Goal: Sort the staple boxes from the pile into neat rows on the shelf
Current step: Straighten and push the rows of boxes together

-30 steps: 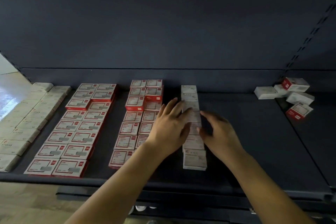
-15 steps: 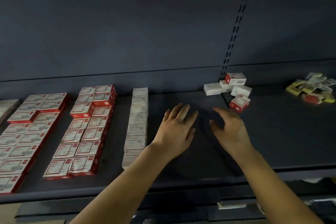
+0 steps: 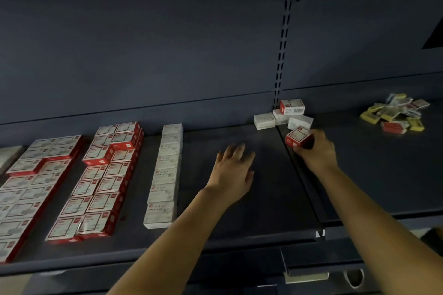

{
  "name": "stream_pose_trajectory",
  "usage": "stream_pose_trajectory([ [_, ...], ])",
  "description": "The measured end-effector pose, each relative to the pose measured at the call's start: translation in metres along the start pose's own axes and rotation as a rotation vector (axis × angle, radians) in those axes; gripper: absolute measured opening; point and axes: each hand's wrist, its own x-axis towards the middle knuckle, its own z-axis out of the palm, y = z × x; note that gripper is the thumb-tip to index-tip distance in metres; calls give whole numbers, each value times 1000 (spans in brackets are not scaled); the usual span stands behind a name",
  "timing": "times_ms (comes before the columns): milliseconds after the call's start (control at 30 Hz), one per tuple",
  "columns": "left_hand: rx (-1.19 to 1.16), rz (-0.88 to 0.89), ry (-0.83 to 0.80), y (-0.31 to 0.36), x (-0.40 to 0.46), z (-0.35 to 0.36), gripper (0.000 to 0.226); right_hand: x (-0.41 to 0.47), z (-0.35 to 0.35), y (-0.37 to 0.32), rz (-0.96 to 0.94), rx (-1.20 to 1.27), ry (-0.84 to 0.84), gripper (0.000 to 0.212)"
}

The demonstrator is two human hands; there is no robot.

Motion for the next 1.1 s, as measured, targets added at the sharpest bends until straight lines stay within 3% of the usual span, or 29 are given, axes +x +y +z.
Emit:
stream_pose_trajectory([
  [433, -125, -36, 0, 13, -4, 6, 51, -3, 8, 7, -42, 99, 85, 58],
  [700, -613, -103, 371, 25, -10, -2, 36, -69, 6, -23, -243, 460, 257, 61],
  [933, -617, -95, 550, 11, -29, -12, 38, -108, 24, -51, -465, 516, 327, 62],
  [1100, -561, -87, 614, -6, -51, -33, 42, -126, 44, -64, -542, 521, 286, 62],
])
